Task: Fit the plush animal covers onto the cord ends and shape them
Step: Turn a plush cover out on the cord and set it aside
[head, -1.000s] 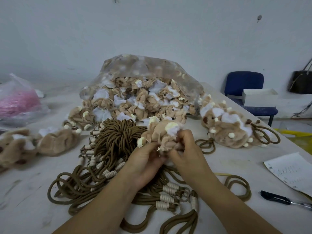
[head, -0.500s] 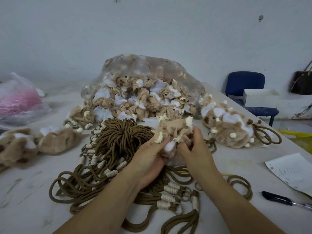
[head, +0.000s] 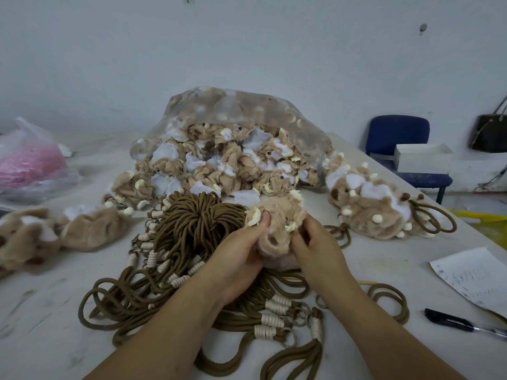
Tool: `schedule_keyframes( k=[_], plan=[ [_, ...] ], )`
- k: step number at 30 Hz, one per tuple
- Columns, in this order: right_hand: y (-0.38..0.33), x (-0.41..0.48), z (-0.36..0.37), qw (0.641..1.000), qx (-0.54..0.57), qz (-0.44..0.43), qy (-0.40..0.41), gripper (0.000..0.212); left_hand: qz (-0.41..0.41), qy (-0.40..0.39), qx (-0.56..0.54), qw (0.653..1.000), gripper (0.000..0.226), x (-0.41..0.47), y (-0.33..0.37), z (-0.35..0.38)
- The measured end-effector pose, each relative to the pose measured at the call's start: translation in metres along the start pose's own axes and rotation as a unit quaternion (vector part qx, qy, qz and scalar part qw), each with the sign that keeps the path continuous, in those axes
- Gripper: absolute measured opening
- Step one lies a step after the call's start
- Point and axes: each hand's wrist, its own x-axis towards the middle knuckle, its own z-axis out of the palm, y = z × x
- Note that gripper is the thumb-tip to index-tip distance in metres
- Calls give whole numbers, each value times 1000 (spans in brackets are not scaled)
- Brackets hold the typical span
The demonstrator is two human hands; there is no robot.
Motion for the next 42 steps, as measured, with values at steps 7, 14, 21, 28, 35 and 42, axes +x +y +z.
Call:
schedule_keyframes(
  k=[7, 14, 21, 28, 35, 42],
  plan=[
    [0, 3, 2, 1000, -18, -15, 15, 12, 29, 58, -17, 998, 45, 2, 0, -1],
    [-1, 1, 1, 1000, -12, -19, 14, 30, 8, 60, 37, 997, 43, 2, 2, -4],
    [-3, 1, -3, 1000, 2, -26, -2, 27, 47, 102, 27, 993, 49, 3, 1, -8],
    [-5, -2, 5, 997, -12, -64, -30, 29, 51, 136, 0, 989, 23, 5, 3, -9],
    [5, 3, 5, 999, -14, -10, -29, 38, 20, 98, -36, 994, 45, 0, 3, -3],
    [4, 2, 1, 997, 79, 25, -6, 34, 64, 108, 48, 991, 42, -1, -2, -4]
  ],
)
